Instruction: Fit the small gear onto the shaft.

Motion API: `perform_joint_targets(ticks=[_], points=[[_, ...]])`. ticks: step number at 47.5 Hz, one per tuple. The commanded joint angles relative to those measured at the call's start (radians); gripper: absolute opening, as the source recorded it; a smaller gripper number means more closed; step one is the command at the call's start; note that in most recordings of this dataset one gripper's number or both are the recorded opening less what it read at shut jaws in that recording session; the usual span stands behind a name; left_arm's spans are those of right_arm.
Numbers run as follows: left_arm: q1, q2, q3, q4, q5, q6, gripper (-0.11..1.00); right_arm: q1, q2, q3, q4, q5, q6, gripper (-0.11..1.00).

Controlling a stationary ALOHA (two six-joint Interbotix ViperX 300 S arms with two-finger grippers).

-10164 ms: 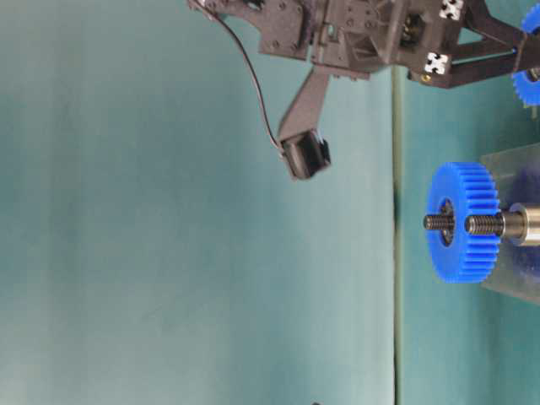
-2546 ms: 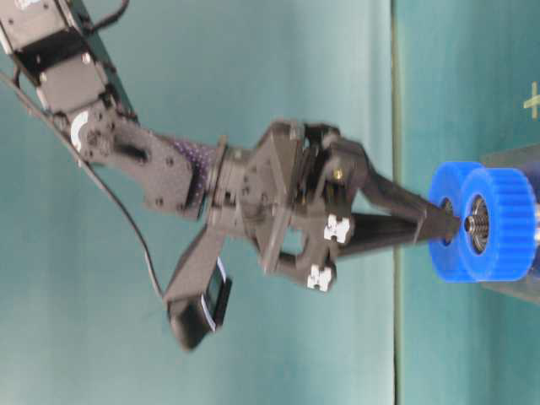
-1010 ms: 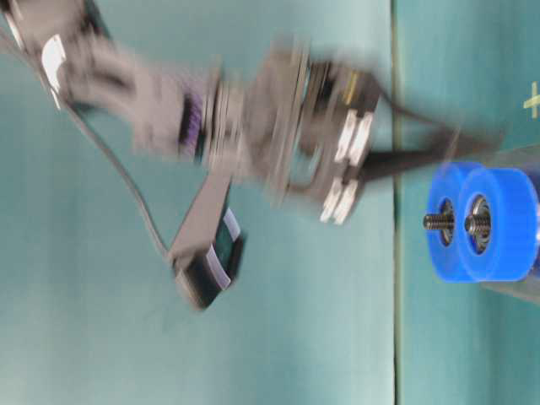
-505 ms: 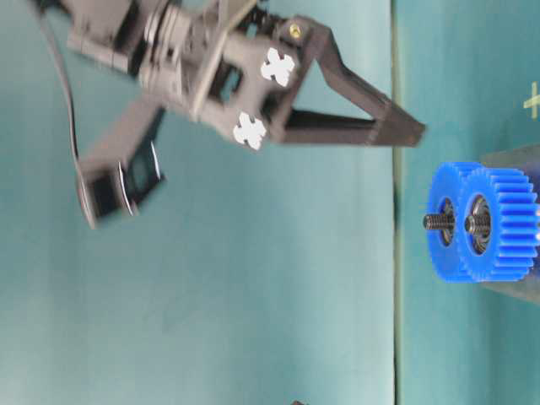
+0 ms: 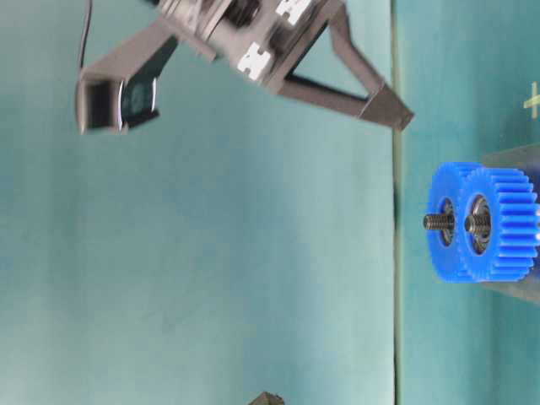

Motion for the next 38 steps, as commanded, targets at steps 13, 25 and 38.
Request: perform_joint_targets(ticks=[13, 25, 38], points=[[-0.011, -0.012, -0.005, 0.002, -0.048, -0.002, 0.00, -0.003, -0.029, 0.012, -0.025, -0.121, 0.002, -0.01], [-0.015, -0.011, 0.003, 0.003, -0.048, -0.002, 0.00, -0.002, -0.031, 0.028, -0.028, -0.138, 0.003, -0.01], [-0.015, -0.008, 0.003, 0.003, -0.046, -0.002, 0.00, 0.000, -0.031, 0.029, -0.026, -0.140, 0.005, -0.01]])
